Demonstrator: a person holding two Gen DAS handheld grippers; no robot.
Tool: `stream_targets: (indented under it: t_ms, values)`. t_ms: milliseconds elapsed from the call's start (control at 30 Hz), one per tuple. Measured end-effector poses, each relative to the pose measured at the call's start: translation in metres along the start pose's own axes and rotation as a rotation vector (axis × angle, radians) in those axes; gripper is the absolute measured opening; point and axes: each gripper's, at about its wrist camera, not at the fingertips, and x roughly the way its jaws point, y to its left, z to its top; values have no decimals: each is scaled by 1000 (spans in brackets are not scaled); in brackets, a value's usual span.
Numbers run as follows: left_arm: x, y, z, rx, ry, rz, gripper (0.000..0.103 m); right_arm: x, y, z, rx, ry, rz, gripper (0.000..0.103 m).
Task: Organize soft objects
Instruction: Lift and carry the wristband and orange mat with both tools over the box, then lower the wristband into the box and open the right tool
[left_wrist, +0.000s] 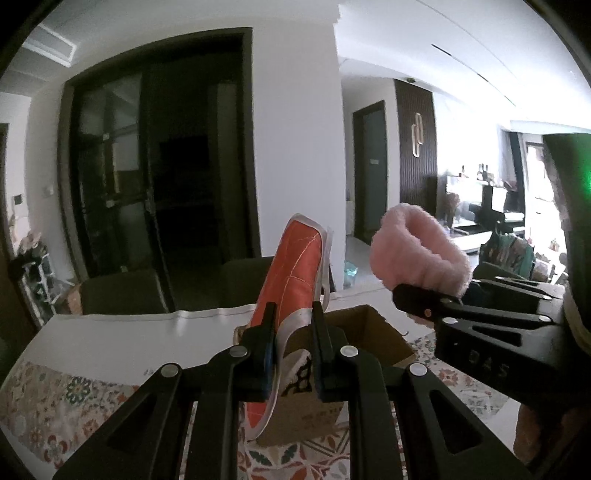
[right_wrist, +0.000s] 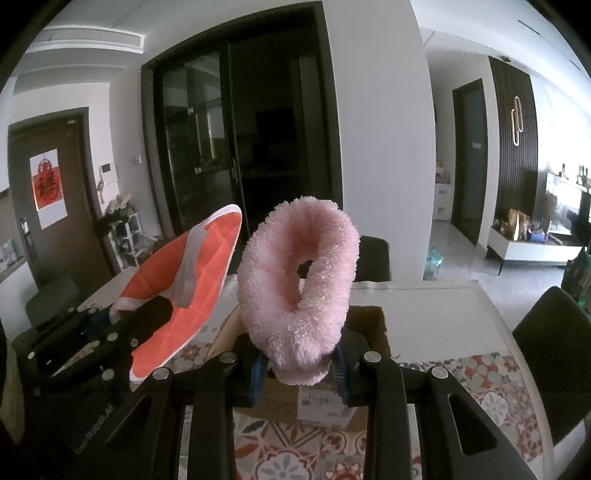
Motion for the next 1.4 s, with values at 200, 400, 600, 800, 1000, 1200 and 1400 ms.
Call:
stream_targets:
  t_ms: [200,400,600,800,1000,1200,1400]
  values:
    - [39,5,2,31,65,-34,17,34,-4,3,12,60,2,31]
    - [69,-5,-5,110,137,-62,17,65,-14,-2,46,133,3,31]
    - [96,-19,-21,196,223,-88,17,99,-27,-20,66,220,-7,31]
    - [123,-24,-27,190,315,-142,17,127,-38,-32,73,294,-2,31]
    - [154,-19,-41,117,428,-184,17,146,-45,-37,71,350,-4,31]
    - [171,-22,-46,91,470,-181,17,165,-43,-40,45,411,7,31]
    - [189,-14,-57,59,552,-197,18,190,-45,-45,49,503,23,31]
